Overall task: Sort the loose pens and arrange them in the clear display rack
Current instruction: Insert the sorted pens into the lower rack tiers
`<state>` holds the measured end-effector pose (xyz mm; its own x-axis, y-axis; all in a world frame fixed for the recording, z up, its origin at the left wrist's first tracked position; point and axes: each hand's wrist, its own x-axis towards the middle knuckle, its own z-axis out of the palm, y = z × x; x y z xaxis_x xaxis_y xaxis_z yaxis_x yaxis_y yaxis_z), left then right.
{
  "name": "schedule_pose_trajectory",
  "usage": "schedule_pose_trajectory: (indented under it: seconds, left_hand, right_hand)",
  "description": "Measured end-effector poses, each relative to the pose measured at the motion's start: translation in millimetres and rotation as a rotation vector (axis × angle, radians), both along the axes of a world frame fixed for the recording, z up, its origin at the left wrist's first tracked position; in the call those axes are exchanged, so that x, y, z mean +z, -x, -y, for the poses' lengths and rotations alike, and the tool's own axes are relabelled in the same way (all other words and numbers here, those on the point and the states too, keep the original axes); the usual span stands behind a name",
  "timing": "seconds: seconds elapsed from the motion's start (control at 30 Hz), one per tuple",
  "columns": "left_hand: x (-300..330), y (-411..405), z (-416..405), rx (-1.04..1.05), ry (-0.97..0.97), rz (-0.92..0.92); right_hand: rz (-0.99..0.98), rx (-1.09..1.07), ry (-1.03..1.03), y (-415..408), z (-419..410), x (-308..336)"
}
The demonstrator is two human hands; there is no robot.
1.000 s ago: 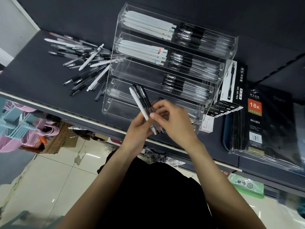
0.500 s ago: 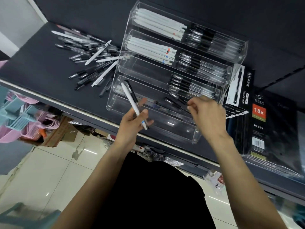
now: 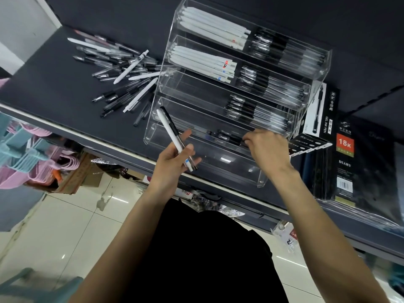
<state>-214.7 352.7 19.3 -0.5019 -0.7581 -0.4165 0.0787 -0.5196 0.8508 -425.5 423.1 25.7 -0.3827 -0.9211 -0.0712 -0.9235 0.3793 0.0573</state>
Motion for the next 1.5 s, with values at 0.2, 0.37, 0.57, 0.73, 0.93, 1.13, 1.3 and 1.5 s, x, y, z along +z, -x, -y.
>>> schedule_pose_trajectory:
  seconds: [0.2,0.37,0.57,0.73,0.93,1.13,1.3,1.5]
  left_hand:
    - [0,-2,0,-0.039,-0.005,-0.009]
    - [3,-2,-1,-0.042,-0.028,-0.013]
    - [4,3,-3,-0.058,-0.034,-0.007]
    - [4,6,-3,-0.077,-0.031,0.001]
    - [5,9,-5,-0.085,-0.041,-0.006]
    - [4,24,-10,-0.174,-0.015,0.032]
    - [6,43,-21,-0.278,0.006,0.016]
    - [9,41,-18,-0.255,0.06,0.012]
  right_hand:
    - [-0.121,0.042,-0.081,-9,6,7]
    - [0.097,0.051,0.068,-14,5,5]
    - [0.184,-0.014,0.134,-18,2,7]
    - [0.228,-0.055,0.158,-22,3,7]
    - [0.208,-0.097,0.198,-25,1,3]
    - [0.269,-0.091,0.34,-34,-2,12]
    - [0.781,-0.21,0.406,-42,-4,28]
    - [1.009,-0.315,0.755,-22,-12,48]
